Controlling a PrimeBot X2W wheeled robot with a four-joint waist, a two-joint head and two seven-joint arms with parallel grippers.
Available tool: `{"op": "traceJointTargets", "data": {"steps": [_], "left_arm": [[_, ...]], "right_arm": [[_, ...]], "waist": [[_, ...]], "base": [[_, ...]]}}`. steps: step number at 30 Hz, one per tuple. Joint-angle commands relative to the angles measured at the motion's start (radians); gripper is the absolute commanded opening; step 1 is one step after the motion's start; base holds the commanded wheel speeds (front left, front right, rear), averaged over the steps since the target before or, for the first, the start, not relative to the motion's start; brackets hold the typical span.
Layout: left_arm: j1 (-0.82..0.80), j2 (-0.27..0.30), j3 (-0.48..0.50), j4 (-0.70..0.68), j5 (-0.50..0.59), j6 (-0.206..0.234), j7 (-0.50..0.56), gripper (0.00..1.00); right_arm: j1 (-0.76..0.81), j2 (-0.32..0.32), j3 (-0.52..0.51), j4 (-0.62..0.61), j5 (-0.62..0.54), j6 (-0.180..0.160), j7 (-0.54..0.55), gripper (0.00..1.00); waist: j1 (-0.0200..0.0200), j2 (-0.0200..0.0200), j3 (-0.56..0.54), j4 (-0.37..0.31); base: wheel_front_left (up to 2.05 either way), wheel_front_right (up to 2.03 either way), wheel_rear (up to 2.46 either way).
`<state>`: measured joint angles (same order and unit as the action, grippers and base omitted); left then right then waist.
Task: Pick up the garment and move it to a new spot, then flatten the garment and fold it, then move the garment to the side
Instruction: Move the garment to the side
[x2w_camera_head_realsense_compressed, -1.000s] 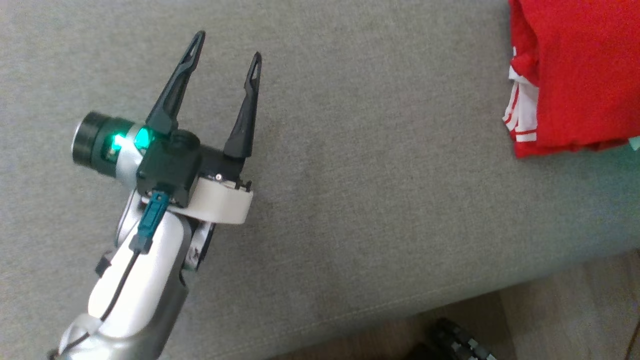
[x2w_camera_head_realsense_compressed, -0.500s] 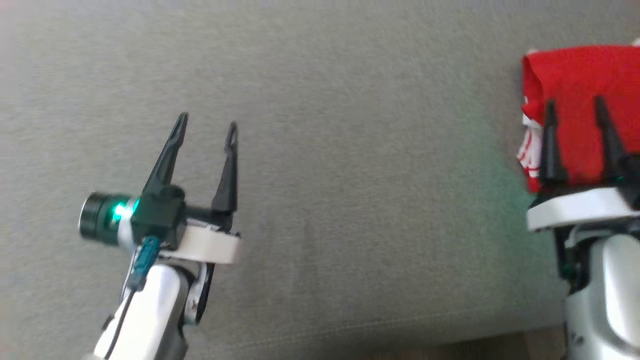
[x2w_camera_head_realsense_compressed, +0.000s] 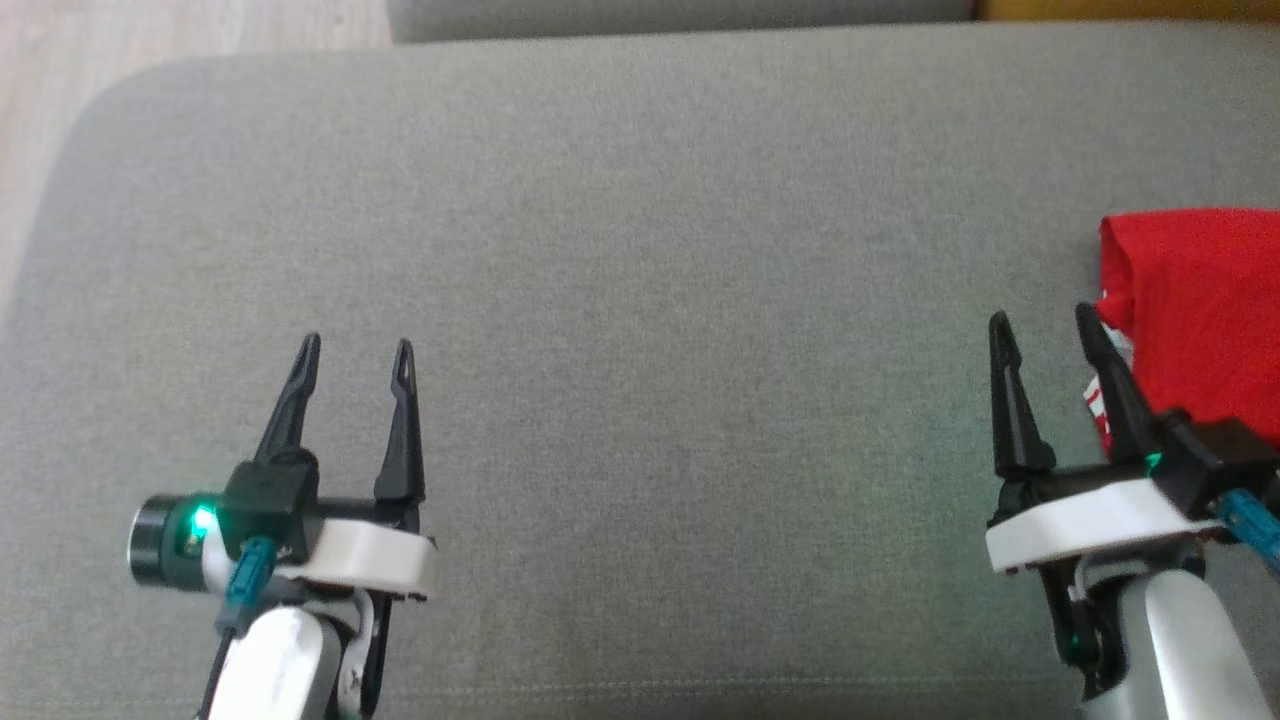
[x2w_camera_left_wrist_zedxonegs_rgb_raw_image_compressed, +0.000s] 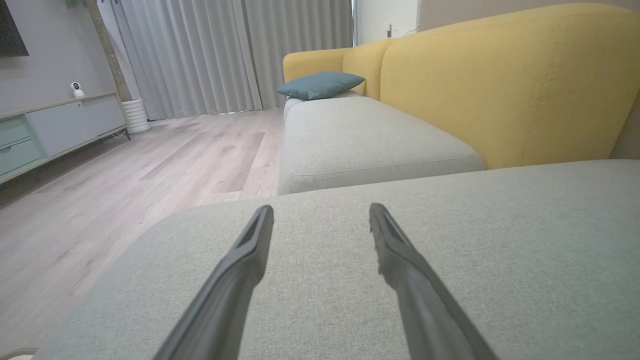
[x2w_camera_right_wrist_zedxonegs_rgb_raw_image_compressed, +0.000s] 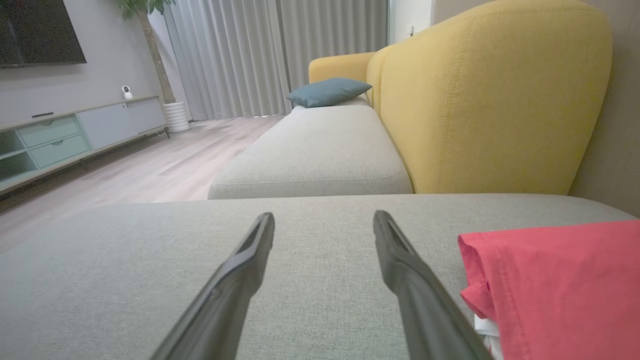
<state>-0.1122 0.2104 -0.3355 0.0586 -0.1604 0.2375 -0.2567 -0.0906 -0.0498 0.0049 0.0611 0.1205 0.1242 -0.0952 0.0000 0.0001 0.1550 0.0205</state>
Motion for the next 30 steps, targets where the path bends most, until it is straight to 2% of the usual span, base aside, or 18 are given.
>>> {"op": "traceJointTargets", "data": {"steps": [1,15,30], "left_arm": [[-0.018,0.017,0.049,-0.023,-0.012,-0.006,-0.005,1.00],[0.052,0.021,0.046,0.040,-0.031,-0.039,-0.005,1.00],[0.075,0.032,0.045,0.069,-0.043,-0.044,-0.005,1.00]], "right_arm": [[-0.001,-0.001,0.031,-0.044,0.011,0.007,0.005,1.00],[0.088,-0.001,0.036,-0.060,0.024,0.007,0.033,1.00],[0.117,-0.001,0.028,-0.068,0.037,0.007,0.052,1.00]], "waist": [[0.0000,-0.0001,-0.029,0.010],[0.0000,-0.0001,-0.117,0.003],[0.0000,-0.0001,-0.149,-0.003]], "base": [[0.00,0.00,0.00],[0.00,0.00,0.00],[0.00,0.00,0.00]]}}
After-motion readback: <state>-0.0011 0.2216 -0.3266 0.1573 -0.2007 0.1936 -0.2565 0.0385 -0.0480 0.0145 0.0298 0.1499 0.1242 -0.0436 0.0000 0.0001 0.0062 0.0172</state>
